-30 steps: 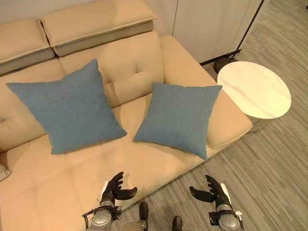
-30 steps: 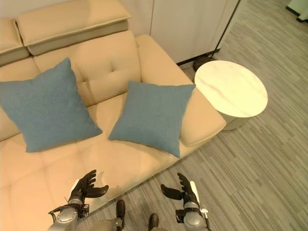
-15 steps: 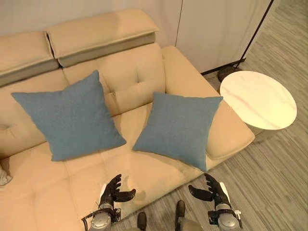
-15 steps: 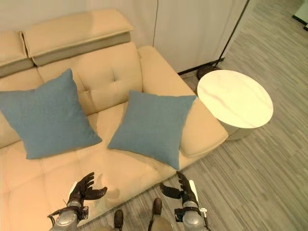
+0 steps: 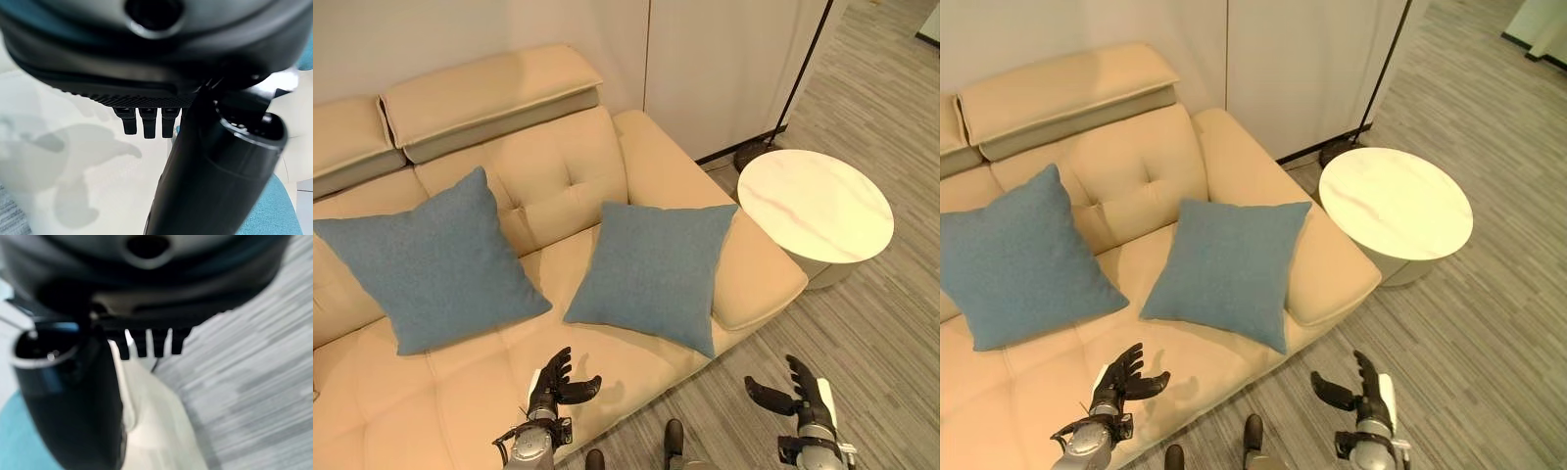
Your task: Pick up all the scattered cushions and arrange them neatly on the sofa.
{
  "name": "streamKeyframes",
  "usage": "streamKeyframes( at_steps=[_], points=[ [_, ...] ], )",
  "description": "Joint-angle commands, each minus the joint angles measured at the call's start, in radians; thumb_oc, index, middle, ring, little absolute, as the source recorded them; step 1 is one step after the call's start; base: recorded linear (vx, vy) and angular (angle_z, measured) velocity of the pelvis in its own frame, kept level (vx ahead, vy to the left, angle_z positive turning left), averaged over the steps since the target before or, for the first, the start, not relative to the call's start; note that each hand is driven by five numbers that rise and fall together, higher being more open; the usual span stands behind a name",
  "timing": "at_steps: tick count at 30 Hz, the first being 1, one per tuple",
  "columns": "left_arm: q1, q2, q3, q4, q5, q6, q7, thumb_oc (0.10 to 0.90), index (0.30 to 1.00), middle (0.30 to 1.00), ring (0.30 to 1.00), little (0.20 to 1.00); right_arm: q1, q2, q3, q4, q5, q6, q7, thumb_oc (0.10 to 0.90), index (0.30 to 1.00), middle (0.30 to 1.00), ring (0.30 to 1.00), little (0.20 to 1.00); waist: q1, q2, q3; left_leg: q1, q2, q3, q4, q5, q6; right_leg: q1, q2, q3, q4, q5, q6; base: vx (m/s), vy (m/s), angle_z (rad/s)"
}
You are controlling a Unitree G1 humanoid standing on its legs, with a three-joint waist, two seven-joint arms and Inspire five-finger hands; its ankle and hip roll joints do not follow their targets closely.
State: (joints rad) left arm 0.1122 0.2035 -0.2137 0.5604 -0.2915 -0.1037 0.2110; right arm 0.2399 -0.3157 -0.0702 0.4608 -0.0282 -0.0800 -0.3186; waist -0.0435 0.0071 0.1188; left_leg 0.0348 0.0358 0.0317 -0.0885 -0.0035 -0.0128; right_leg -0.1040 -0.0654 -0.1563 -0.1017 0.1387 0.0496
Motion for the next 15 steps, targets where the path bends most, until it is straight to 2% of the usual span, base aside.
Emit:
streamKeyframes(
  at_steps=[1,10,15],
  points=[
    [-0.059,0.071,0.058,-0.057,0.042,-0.067,0.041,0.8,0.9,0.9,0.9,0.9,-0.063,-0.091,-0.056,-0.048,0.015,-0.067,-0.07,0.8,0.9,0.9,0.9,0.9,0.006,-0.04,-0.066,-0.042,-0.04,-0.004,0.001,-0.051,-0.019,0.094,-0.017,0.008,0.014,-0.135,0.088,0.07,0.02,-0.07],
    [-0.184,0.092,0.078,-0.069,0.014,-0.094,0.117,0.8,0.9,0.9,0.9,0.9,-0.215,-0.103,-0.009,-0.002,0.097,-0.076,-0.095,0.8,0.9,0.9,0.9,0.9,0.016,-0.041,-0.05,-0.103,-0.032,-0.01,0.001,-0.038,-0.031,0.035,-0.018,-0.001,0.014,-0.125,0.094,-0.02,0.0,0.0],
    [-0.353,0.11,0.038,-0.09,-0.009,-0.134,0.184,0.8,0.9,0.9,0.9,0.9,-0.376,-0.058,0.051,0.019,0.166,-0.101,-0.164,0.8,0.9,0.9,0.9,0.9,0.016,-0.03,-0.019,-0.226,-0.027,-0.026,0.001,-0.005,-0.05,-0.086,-0.016,-0.006,0.014,-0.105,0.094,-0.09,0.009,0.12]
  ],
)
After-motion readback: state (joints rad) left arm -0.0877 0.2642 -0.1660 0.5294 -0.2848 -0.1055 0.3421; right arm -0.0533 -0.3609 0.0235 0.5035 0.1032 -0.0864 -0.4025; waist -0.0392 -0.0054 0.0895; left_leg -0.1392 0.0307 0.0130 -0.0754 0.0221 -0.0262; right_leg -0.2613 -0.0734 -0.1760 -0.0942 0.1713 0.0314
